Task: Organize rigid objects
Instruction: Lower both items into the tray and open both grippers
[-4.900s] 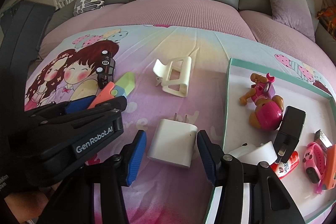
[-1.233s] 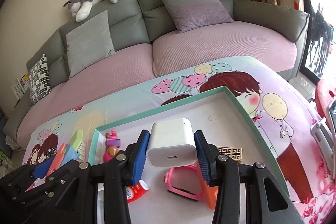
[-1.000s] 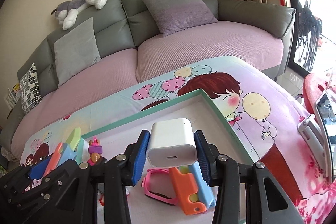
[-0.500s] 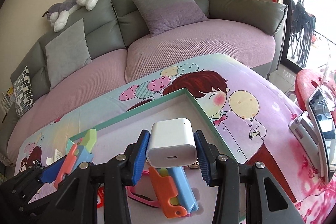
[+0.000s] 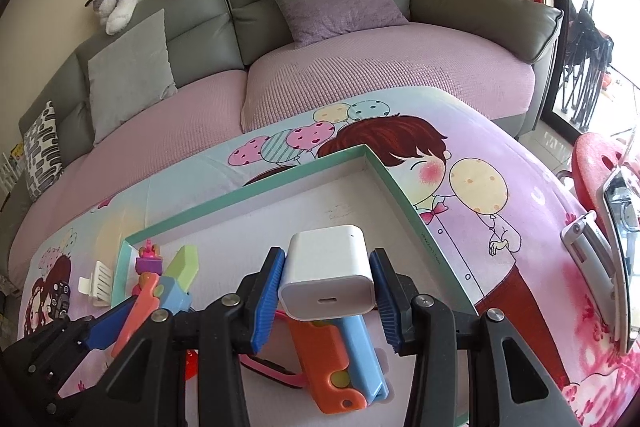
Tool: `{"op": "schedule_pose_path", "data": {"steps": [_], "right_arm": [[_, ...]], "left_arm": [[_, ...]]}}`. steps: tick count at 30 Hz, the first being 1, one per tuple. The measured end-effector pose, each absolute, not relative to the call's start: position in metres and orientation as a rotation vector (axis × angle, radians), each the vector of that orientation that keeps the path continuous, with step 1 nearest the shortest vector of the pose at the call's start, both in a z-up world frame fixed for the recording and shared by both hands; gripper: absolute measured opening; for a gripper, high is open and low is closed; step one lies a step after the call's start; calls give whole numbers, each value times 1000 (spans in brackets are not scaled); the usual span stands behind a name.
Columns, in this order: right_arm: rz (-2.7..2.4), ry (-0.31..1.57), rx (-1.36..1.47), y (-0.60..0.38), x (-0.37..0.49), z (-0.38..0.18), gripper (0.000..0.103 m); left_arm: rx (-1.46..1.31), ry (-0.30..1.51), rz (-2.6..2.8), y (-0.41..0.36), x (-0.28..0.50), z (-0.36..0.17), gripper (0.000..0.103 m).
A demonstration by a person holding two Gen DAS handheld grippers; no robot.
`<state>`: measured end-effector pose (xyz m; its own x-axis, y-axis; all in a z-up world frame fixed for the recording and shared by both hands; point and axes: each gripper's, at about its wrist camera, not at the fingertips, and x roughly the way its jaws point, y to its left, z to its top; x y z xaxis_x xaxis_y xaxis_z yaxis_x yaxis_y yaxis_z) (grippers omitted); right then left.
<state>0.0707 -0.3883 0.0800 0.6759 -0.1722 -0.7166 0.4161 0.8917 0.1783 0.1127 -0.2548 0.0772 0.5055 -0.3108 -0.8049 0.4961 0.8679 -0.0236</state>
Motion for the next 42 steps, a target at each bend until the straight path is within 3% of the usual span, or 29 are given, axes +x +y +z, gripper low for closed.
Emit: {"op": "schedule_pose_path", "data": {"steps": [19, 26, 42], "right_arm": [[-328, 823, 344, -385, 78, 68, 47], [-319, 803, 365, -386, 77, 71, 48], [-289, 710, 387, -385, 69, 90, 49]], "left_arm": [[208, 955, -483, -252, 117, 69, 45], [190, 953, -469, -247, 116, 74, 55], [131, 912, -410, -221, 120, 92, 56]]}}
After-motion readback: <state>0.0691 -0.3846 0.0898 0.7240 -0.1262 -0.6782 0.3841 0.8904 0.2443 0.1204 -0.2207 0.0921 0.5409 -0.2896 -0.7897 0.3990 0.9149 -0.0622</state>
